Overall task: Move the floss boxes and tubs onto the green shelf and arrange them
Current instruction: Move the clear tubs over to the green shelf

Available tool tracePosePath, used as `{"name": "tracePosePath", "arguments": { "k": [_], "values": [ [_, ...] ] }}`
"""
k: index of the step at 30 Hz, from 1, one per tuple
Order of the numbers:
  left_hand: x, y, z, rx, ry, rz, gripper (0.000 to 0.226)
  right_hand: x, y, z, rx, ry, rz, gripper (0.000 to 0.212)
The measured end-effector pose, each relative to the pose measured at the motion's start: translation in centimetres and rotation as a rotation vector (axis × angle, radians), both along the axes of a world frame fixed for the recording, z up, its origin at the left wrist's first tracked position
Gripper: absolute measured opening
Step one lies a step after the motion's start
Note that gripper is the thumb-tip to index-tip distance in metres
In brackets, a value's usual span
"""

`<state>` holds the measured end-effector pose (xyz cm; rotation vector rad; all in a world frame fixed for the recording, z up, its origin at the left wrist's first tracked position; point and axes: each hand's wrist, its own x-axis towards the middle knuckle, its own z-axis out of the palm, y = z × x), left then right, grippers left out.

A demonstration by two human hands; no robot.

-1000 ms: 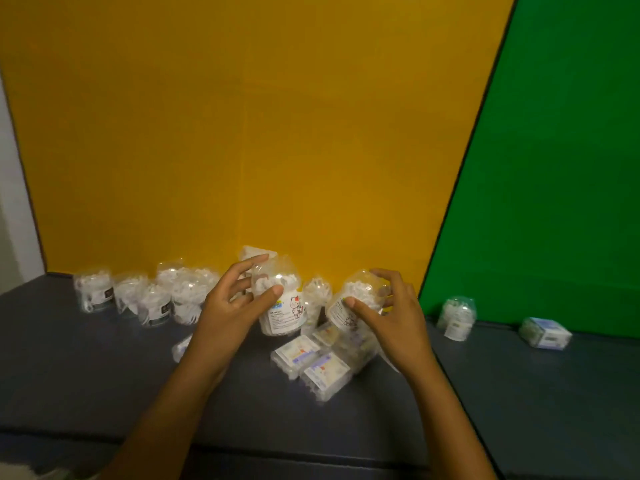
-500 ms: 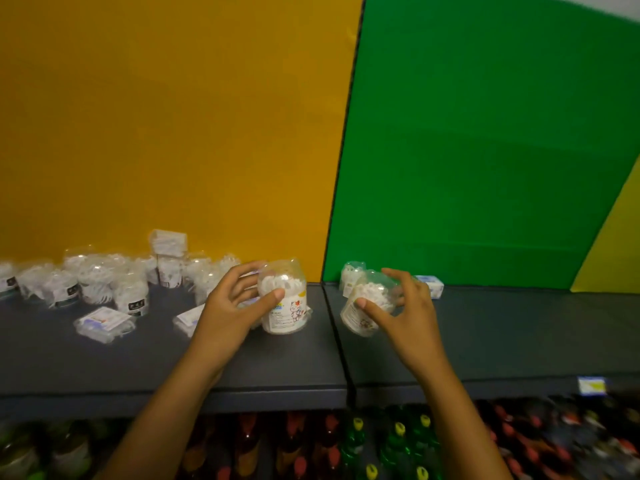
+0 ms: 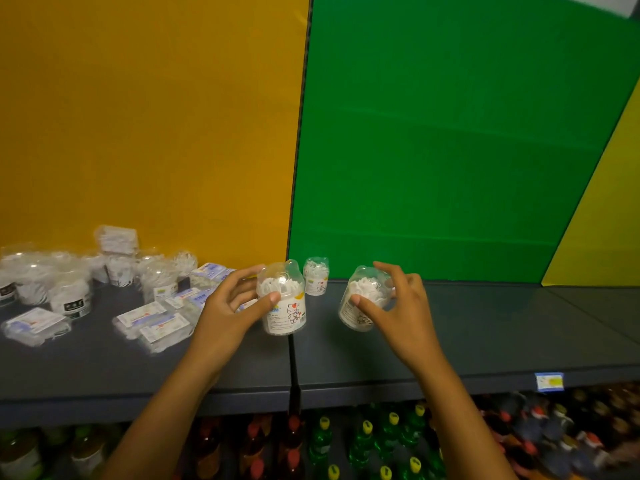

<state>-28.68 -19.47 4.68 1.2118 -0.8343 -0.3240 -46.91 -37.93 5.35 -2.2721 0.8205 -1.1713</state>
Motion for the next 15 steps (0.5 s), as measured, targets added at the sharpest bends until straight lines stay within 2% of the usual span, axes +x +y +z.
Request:
{"name": "tracePosePath", "arguments": {
  "k": [15],
  "values": [
    [6.0, -14.2, -5.3, 0.011, 0.147, -0.044, 0.048, 7.8, -13.3, -4.4, -0.035, 0.02, -0.013, 0.069]
  ]
}}
